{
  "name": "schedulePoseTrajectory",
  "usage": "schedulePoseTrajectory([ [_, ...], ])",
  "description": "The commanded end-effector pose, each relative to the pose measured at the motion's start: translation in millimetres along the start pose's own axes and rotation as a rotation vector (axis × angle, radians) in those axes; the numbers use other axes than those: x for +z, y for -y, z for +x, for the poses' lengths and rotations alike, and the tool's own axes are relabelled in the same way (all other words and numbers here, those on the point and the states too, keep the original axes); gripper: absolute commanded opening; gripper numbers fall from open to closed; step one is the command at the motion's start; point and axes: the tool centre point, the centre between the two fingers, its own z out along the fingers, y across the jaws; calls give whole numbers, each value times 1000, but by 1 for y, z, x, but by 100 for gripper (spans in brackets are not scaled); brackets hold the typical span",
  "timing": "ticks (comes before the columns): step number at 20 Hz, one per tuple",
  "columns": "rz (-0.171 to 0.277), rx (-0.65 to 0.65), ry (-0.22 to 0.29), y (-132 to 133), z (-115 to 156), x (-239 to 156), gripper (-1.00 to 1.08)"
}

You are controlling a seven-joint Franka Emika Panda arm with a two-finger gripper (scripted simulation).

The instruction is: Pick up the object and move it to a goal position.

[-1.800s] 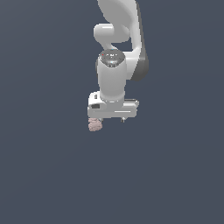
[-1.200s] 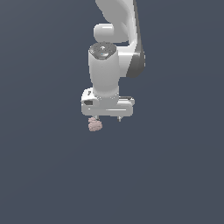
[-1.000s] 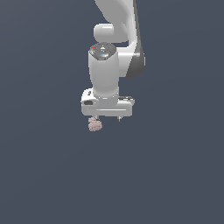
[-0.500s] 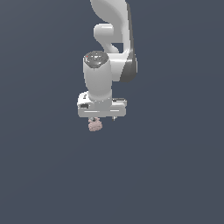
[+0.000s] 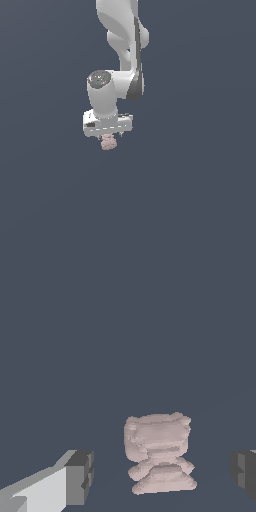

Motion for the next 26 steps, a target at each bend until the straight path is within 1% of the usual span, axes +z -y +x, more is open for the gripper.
schedulePoseTrajectory([
  [1,0,-32,4,-6,-10,9,100],
  [8,0,-82,11,-15,-26,24,100],
  [17,0,-86,13,-16,-28,31,100],
  [26,0,-89,12,-15,-30,69,100],
])
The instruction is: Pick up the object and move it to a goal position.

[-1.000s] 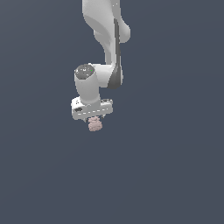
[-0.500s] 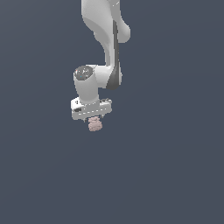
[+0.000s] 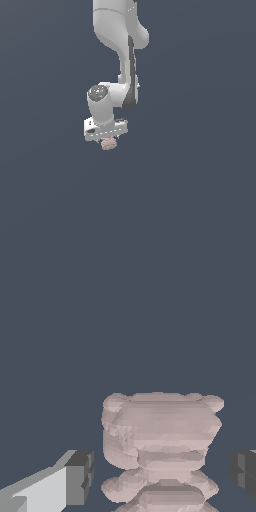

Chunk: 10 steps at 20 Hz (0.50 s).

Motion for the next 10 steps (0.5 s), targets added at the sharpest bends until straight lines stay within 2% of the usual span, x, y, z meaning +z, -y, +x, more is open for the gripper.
schedulePoseTrajectory([
  [1,0,-1,-1,0,0,8,100],
  [5,0,-1,-1,0,1,13,100],
  [6,0,-1,-1,0,1,13,-100],
  [10,0,-1,-1,0,1,13,-100],
])
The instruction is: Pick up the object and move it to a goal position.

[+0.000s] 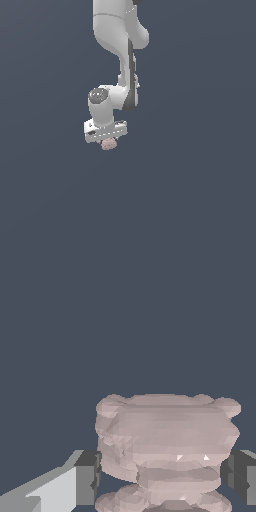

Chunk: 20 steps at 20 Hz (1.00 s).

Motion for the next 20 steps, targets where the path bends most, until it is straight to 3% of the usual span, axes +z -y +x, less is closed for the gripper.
schedulePoseTrajectory([
  [1,0,-1,0,1,0,1,-100],
  [11,0,0,0,-1,-1,-6,-100],
  [20,0,0,0,-7,-12,-47,-100],
])
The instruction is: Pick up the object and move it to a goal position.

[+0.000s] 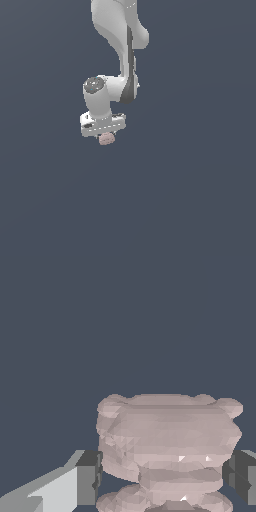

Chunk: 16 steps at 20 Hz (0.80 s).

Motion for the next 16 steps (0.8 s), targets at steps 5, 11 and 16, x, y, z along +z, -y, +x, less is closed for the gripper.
schedulePoseTrajectory([
  [5,0,0,-1,-8,-12,-50,-100],
  [11,1,0,-1,-17,-28,-113,-100],
  [16,1,0,-1,-25,-41,-168,-100],
])
